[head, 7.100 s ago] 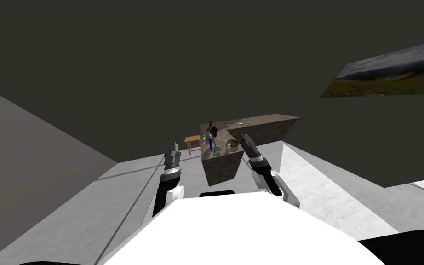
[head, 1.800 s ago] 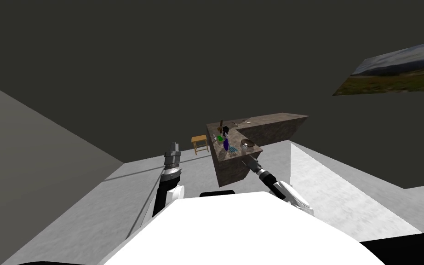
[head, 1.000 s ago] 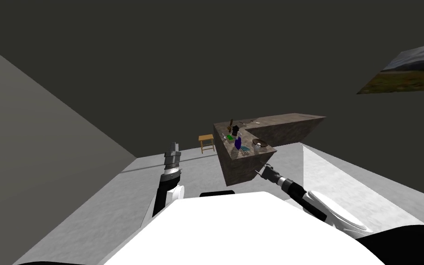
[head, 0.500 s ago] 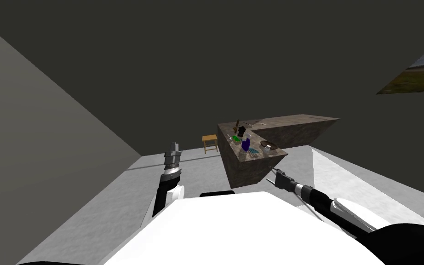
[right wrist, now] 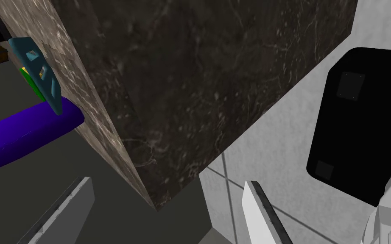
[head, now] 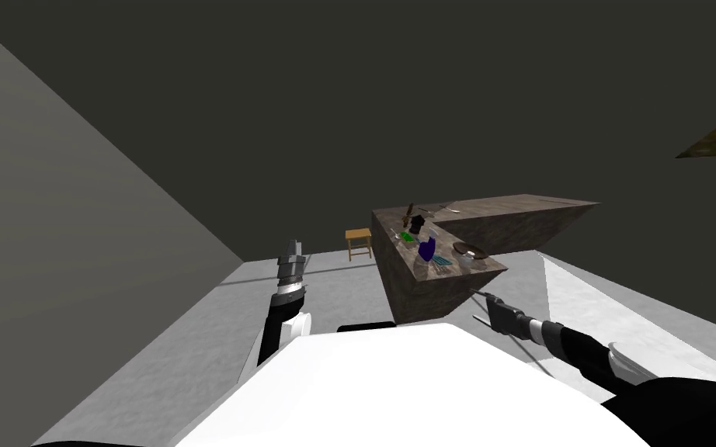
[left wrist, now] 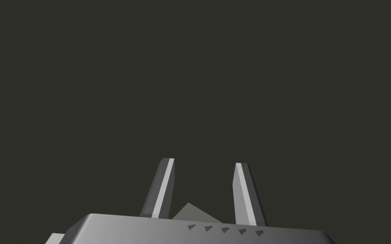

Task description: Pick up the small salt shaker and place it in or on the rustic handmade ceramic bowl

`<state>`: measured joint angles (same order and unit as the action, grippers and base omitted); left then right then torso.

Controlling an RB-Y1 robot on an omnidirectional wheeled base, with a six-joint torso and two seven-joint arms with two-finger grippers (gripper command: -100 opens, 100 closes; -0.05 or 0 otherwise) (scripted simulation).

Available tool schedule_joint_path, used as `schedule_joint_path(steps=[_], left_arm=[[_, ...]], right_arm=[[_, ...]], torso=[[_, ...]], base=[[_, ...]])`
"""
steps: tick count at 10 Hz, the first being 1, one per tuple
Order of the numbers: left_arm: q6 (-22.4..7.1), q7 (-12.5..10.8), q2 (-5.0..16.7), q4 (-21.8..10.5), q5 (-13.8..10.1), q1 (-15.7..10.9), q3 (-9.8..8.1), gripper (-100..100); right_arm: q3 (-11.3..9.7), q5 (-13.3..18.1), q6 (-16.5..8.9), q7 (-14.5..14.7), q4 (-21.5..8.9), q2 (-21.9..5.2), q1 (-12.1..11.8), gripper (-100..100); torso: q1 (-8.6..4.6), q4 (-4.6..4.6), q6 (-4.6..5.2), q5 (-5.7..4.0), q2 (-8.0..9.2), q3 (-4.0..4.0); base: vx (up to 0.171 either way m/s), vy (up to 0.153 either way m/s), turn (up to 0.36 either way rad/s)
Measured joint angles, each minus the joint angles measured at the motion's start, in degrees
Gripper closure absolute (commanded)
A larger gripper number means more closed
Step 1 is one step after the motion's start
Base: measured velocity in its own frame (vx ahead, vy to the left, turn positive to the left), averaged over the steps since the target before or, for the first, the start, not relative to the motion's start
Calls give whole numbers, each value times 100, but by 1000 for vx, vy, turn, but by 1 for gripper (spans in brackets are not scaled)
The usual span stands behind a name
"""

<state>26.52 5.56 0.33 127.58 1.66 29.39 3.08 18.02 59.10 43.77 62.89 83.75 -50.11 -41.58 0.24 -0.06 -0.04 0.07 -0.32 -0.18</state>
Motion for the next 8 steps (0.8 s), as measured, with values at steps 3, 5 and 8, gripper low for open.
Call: schedule_joint_path(steps=[3, 5, 8], left_arm=[[0, 0, 0, 0, 0, 1, 0, 0], [0, 0, 1, 0, 0, 1, -1, 0], [0, 0, 1, 0, 0, 1, -1, 0]], right_arm=[[329, 303, 294, 71, -50, -513, -566, -100], [466, 530, 464, 149, -214, -804, -804, -100], [690, 738, 595, 148, -243, -1071, -1175, -100]], torso=[[2, -7, -2, 0, -32, -18], [-26, -10, -3, -6, -44, -26], [-33, -6, 0, -8, -26, -15]], base=[[192, 58, 52], [178, 0, 43], [177, -17, 37]])
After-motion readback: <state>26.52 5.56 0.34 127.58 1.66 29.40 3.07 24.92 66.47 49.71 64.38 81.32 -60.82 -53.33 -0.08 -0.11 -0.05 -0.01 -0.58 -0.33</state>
